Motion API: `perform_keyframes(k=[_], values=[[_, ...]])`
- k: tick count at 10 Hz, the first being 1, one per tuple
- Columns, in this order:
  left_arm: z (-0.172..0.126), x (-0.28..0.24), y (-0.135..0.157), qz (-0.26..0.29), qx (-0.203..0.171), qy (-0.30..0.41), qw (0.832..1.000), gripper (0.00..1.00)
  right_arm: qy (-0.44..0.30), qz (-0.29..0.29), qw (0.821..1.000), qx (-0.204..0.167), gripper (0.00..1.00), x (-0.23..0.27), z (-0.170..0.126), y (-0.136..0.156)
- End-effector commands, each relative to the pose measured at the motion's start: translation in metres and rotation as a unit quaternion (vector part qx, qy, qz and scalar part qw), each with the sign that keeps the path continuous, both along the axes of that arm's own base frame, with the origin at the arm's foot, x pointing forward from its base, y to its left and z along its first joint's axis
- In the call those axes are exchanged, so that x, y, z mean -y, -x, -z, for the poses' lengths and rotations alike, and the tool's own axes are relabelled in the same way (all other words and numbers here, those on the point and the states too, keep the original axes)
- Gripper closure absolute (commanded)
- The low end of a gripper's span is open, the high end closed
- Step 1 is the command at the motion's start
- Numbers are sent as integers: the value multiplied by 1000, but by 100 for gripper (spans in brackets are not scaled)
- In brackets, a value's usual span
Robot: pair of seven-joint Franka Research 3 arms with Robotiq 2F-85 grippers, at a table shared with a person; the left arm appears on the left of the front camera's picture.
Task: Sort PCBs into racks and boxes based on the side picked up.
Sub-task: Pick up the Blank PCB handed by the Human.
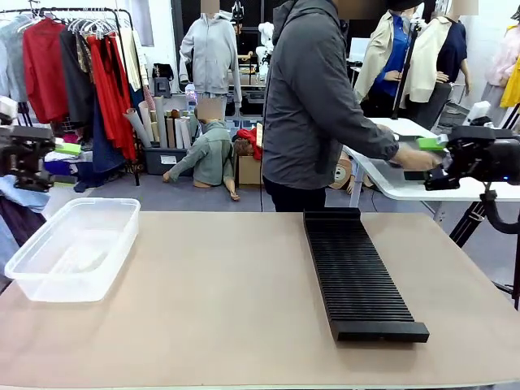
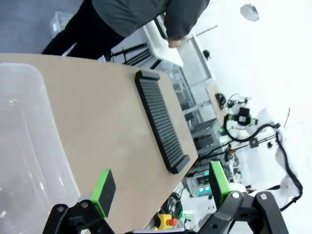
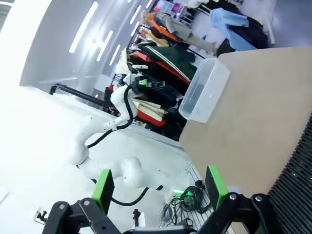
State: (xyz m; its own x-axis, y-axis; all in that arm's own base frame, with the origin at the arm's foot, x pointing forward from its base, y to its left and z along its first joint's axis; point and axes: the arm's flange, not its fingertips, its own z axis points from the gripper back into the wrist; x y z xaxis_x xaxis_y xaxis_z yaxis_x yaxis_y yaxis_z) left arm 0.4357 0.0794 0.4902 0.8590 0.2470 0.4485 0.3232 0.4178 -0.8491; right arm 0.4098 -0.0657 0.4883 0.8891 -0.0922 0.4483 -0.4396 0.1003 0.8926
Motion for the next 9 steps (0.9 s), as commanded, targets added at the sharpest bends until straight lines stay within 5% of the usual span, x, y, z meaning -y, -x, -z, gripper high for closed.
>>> perform_keyframes(k=[1, 9], values=[[10, -15, 12, -22, 27, 41, 999, 0, -12, -10, 1000, 12, 0, 4, 4, 0], [9, -23, 11, -29, 7, 28, 999, 0, -11, -4, 1000, -2, 0, 10, 5, 4]])
